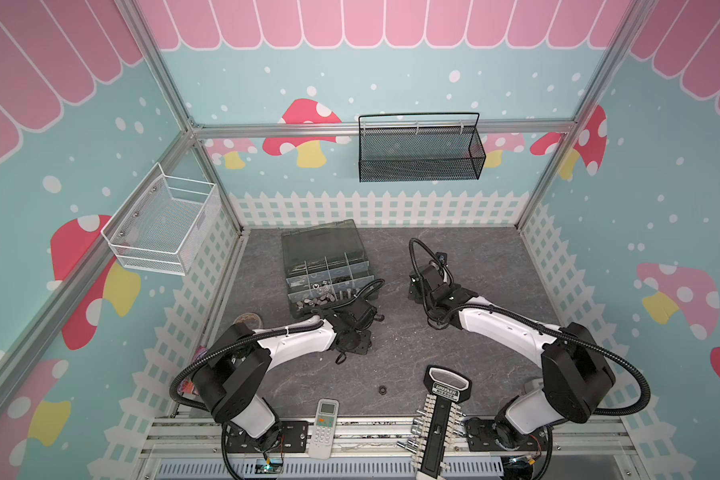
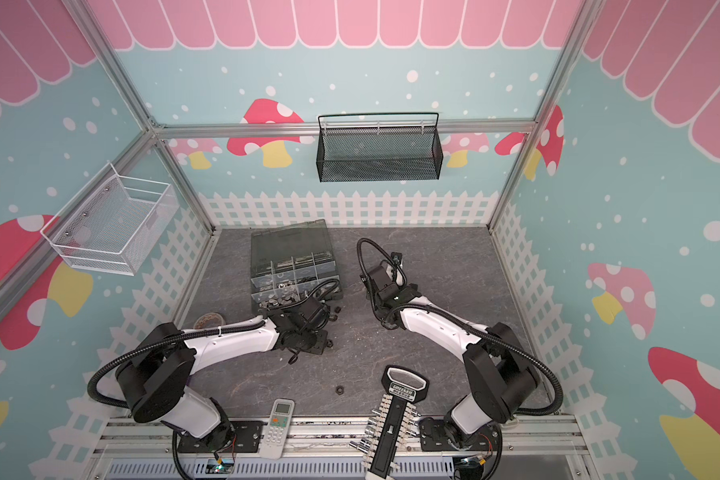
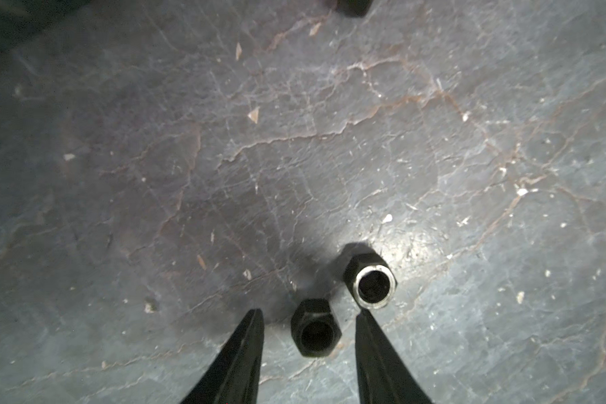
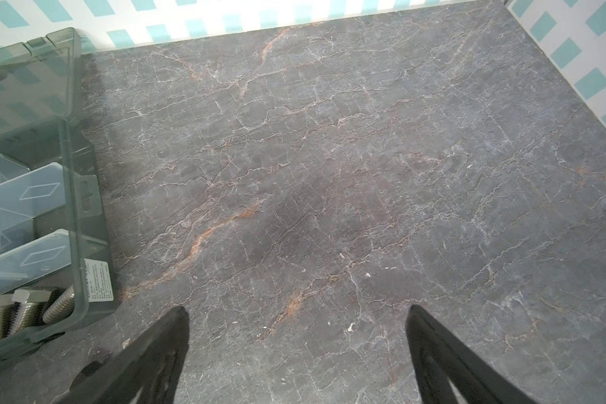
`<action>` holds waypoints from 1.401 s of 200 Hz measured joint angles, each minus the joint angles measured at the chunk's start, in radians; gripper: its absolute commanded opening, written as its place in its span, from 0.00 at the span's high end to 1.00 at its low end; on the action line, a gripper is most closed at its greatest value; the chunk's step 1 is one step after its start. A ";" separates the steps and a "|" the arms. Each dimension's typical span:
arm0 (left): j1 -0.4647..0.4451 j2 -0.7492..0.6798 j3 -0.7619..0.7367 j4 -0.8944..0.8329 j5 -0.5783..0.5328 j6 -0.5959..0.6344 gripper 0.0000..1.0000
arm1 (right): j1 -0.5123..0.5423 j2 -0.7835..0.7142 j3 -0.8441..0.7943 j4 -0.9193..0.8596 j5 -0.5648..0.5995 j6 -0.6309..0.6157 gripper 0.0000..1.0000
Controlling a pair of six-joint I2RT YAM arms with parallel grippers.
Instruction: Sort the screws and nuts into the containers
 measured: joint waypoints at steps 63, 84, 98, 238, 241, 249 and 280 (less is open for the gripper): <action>0.000 0.036 0.002 -0.014 -0.005 0.019 0.58 | -0.002 0.000 0.000 0.000 -0.009 0.006 0.02; -0.001 0.040 0.005 -0.013 -0.010 0.024 0.61 | -0.002 0.000 0.000 0.000 -0.014 0.007 0.02; -0.001 0.047 0.012 -0.019 -0.016 0.027 0.64 | -0.003 0.000 0.000 0.000 -0.016 0.007 0.02; -0.001 0.055 0.028 -0.055 -0.037 0.041 0.80 | -0.007 0.000 0.000 0.000 -0.019 0.011 0.02; -0.001 0.055 0.028 -0.056 -0.039 0.041 0.80 | -0.007 0.000 0.000 0.000 -0.019 0.011 0.02; -0.001 0.055 0.029 -0.060 -0.043 0.041 0.80 | -0.007 0.000 0.000 0.000 -0.019 0.011 0.02; 0.003 0.043 0.029 -0.079 -0.077 0.040 0.80 | -0.007 0.000 0.000 0.000 -0.019 0.013 0.02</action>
